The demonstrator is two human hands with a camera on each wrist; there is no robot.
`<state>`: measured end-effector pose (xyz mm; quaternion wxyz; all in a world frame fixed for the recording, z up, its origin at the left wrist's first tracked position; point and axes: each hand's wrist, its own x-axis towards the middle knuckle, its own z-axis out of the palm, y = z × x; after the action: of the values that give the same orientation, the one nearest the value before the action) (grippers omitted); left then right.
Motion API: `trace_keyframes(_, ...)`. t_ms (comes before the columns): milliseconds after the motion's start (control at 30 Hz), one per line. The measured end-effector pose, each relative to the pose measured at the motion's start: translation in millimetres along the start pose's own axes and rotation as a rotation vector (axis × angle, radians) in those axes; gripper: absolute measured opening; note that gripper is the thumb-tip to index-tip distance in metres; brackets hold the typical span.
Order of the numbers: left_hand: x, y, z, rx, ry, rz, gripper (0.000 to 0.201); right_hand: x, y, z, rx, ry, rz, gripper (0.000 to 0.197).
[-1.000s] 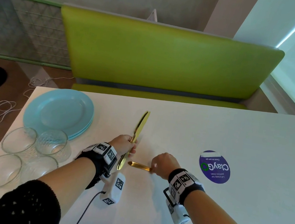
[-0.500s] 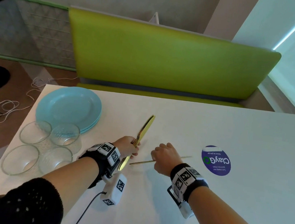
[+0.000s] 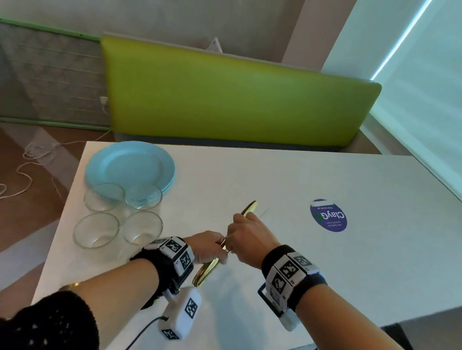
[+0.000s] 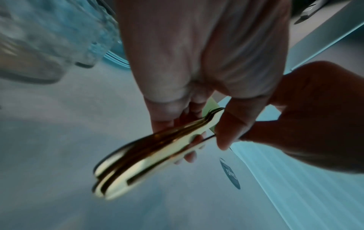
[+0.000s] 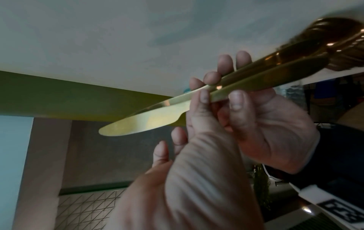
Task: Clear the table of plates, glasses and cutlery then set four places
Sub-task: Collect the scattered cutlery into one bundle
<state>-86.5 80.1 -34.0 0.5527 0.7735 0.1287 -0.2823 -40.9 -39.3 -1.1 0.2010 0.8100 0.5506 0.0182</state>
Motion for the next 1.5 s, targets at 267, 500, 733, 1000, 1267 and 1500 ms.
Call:
trace_keyframes(267,-73,-55,21,0.072,-0.086,0.082,0.021,-31,-99,-33,0.081,-0.011,0.097,0.008)
trace_keyframes(500,-110,-85,32,0.239,-0.016,0.120,0.024,-40,-145,-36,0.107,-0.095,0.112,0.027)
trace_keyframes(733,-129,-112,29,0.190,-0.035,0.106,0.022,-35,-177,-28,0.210,-0.059,0.144,0.031)
trace_keyframes(1000,-141,-140,13,0.693,0.191,0.056,0.019,-30,-194,-21,0.347,-0.049,0.175,0.033)
trace_keyframes(1267,-142,-166,-7,0.816,0.320,-0.063,0.034,-45,-170,-24,0.370,0.059,0.345,0.027)
trace_keyframes(1500,-135,-178,-9,0.715,0.386,-0.061,0.033,-61,-161,-24,0.434,-0.056,0.466,0.023)
